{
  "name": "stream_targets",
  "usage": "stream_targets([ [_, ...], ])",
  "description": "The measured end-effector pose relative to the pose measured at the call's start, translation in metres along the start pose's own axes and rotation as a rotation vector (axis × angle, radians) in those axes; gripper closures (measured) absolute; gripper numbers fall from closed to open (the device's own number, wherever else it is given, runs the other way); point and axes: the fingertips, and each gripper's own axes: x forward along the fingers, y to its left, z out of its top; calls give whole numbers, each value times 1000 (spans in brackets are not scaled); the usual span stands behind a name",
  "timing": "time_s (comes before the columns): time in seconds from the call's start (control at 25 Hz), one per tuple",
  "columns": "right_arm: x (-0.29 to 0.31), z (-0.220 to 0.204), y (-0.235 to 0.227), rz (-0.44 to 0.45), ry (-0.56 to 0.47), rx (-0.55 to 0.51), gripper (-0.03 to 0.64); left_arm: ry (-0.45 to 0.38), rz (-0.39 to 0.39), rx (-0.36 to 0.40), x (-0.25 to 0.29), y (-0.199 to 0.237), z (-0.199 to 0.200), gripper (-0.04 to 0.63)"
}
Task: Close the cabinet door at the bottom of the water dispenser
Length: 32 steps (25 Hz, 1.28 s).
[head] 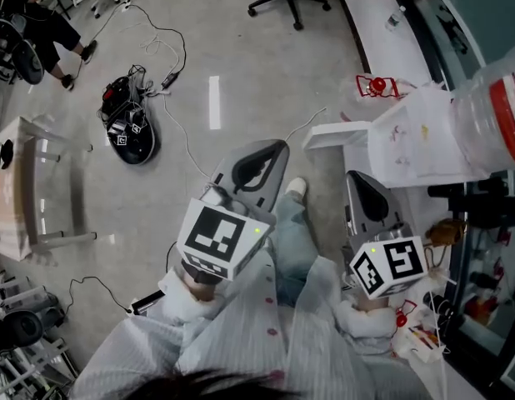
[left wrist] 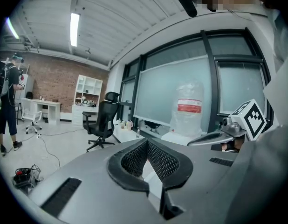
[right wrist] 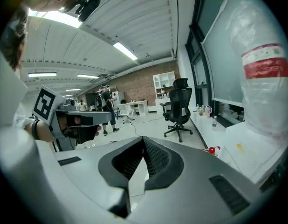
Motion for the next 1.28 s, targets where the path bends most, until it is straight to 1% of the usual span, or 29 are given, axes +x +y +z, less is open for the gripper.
stream_targets([
  [0.2, 46, 26, -50, 7, -1, 7, 603, -1, -7, -7, 66, 25, 23, 584],
  [0.4, 84, 54, -109, 6, -8, 20, 603, 12, -24, 15, 140, 40, 49, 584],
  [0.56, 111, 66, -151, -10, -4, 42, 603, 24, -53, 29, 192, 49, 63, 584],
  [0.68, 123, 70, -175, -21, 3, 52, 603, 33, -75, 34, 222, 50, 68, 584],
  [0.88, 130, 67, -204, -52, 20, 84, 603, 73, -118, 35, 257, 43, 63, 584],
  [1.04, 137, 62, -217, -87, 36, 110, 603, 98, -161, 38, 276, 44, 58, 584],
  [1.16, 146, 60, -222, -123, 45, 126, 603, 117, -210, 41, 288, 48, 56, 584],
  [1.28, 157, 61, -230, -185, 49, 153, 603, 121, -277, 61, 305, 54, 60, 584],
])
